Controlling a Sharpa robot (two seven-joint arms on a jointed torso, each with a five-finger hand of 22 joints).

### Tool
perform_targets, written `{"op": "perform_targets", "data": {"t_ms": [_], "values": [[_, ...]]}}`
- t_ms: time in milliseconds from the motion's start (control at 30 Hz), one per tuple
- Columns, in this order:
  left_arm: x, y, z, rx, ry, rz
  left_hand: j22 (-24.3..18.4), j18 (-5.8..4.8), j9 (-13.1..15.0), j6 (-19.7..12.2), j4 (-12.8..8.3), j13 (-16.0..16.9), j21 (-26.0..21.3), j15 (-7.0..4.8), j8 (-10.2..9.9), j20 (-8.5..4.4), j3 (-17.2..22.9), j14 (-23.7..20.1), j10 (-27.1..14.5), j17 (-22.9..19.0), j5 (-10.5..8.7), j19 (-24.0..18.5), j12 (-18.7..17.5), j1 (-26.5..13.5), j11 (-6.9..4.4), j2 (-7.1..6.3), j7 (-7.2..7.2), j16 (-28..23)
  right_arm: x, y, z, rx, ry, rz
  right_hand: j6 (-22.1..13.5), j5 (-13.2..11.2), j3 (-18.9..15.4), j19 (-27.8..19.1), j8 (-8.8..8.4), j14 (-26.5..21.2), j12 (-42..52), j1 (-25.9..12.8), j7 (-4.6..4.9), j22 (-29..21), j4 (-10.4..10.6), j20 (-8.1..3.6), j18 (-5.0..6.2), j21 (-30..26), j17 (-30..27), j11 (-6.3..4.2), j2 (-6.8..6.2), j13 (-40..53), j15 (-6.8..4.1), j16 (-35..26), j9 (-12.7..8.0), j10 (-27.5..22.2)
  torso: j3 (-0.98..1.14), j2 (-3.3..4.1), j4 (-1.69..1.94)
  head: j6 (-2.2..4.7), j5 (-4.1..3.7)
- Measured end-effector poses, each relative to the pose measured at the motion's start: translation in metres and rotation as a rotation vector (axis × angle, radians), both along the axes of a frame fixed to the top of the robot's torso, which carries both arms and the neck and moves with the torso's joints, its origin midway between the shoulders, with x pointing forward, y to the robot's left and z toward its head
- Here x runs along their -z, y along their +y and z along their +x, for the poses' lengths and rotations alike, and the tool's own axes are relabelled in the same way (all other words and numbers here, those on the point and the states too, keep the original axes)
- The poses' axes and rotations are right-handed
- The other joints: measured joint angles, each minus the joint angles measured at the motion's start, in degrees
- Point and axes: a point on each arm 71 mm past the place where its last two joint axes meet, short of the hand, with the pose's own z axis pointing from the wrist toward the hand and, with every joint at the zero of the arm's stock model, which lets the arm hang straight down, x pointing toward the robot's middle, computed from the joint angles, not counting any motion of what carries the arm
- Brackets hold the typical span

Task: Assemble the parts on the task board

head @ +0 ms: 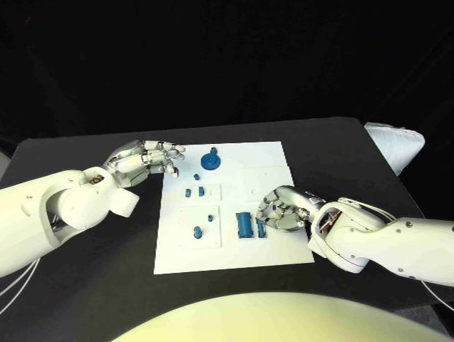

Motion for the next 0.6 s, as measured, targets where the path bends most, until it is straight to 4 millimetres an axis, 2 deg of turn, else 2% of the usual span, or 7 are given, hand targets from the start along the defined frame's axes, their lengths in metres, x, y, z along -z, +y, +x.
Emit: {"op": "perform_targets", "data": {"t_ms": [600], "values": [[0.0001, -0.0002, -0.0002, 0.002, 0.002, 0.000, 0.0, 0.00, -0.1, -0.2, 0.0, 0.0, 0.0, 0.00, 0.0, 0.00, 0.0, 0.0, 0.0, 0.0, 0.00, 0.0, 0.0, 0.0, 0.00, 0.00, 0.20, 0.0, 0.0001, 0.0003, 0.0014, 0.000, -0.030, -0.011, -0.4, -0.2, 0.7, 0.0, 0.24, 0.0, -0.2, -0.1, -0.08, 0.0, -0.7, 0.00, 0.00, -0.2, 0.0, 0.00, 0.06, 0.0, 0.01, 0.0, 0.4, 0.0, -0.01, -0.01, 0.00, 0.00, 0.02]]}}
